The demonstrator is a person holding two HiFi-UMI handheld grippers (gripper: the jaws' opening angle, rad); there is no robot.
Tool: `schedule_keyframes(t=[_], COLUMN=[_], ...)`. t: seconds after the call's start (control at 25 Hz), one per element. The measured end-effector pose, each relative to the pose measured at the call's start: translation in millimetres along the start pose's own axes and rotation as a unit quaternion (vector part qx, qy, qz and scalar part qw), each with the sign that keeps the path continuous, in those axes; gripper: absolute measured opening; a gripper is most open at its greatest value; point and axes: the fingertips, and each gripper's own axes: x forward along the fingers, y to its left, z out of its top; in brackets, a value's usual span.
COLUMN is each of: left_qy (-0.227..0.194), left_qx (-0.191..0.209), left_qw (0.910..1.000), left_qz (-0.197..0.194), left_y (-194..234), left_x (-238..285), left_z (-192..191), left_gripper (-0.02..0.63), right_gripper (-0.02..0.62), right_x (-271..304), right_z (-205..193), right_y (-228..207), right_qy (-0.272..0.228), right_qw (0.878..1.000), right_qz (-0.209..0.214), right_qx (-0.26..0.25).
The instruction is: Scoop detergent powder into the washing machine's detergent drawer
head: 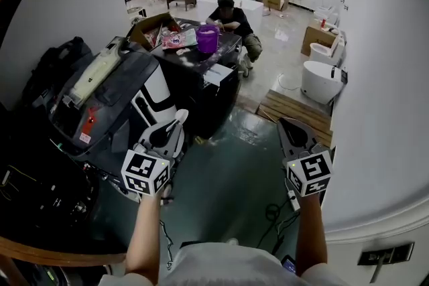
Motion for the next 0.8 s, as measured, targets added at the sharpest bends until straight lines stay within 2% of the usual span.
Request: schedule_keyframes(t=[0.16,0.4,0.6,0.8], left_qy=[0.005,0.016,0.016,0.012], left_qx=[-0.011,-0.021,-0.023,-0.03], left_qw=[0.9999,0.9996,0.9995,0.9994], left_qz=[0.009,0.01,0.011,0.01], left_y=[-11.1,-14.7,7.2,50.2], left_x=[14.2,45.4,84.4,144.5], left_z=[-5.8,-15.4,-25.7,-40.5], left_gripper=[0.014,0.014,0.015,0.015], right_gripper=[0.005,0.005,0.005,0.005], right_x=[-0.6,12.8,48.9,115.4], right_z=[-9.8,-27.8,-46.1,-57.5], right_y=[-22.5,-50.7,-69.2,-93.9], right_qy=[-0.015,-0.005,0.005,0.012], right_qw=[1.0,0.999,0.999,0.999], right_qz=[0.003,0.006,0.008,0.011], right_qx=[0.026,0.032,0.041,0.031])
